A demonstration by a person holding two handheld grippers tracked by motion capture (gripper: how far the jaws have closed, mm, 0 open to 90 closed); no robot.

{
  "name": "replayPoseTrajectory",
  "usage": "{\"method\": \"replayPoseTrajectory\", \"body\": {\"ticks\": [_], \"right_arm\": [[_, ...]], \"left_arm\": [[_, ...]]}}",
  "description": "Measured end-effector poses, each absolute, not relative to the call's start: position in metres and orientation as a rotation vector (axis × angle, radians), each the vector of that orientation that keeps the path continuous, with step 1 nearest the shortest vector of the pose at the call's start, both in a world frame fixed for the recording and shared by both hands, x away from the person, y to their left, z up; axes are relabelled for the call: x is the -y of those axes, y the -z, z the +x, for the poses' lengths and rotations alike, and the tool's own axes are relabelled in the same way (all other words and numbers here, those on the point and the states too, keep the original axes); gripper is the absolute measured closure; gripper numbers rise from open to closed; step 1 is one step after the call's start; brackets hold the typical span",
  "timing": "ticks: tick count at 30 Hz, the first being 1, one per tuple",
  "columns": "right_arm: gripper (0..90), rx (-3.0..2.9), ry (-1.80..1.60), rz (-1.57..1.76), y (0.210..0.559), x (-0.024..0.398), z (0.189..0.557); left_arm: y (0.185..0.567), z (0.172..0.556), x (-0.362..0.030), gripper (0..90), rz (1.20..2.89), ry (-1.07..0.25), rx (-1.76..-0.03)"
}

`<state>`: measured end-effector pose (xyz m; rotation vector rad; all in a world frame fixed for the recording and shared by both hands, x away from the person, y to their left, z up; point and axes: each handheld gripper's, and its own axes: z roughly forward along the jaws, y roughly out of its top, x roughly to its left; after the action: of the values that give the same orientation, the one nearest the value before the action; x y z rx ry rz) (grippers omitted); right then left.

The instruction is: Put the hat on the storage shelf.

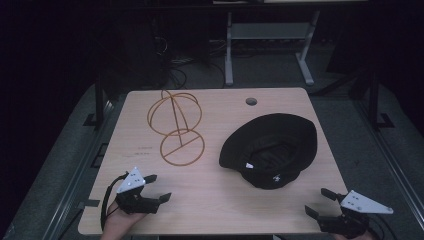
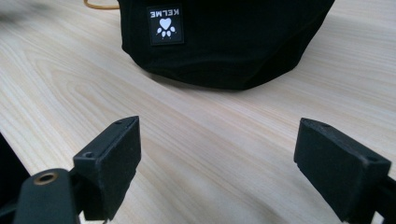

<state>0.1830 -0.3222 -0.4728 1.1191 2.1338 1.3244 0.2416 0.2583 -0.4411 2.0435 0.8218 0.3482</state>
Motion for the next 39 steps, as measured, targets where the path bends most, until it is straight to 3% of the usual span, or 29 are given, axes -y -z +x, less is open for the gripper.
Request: {"method": "replayPoseTrajectory", "body": {"ticks": [39], "right_arm": [[14.3,-2.143,-1.348,1.106,0.468,0.323,0.180]], "left_arm": [[0.400,0.255,-0.172,17.7,2.145,-0.265,-0.569]]}}
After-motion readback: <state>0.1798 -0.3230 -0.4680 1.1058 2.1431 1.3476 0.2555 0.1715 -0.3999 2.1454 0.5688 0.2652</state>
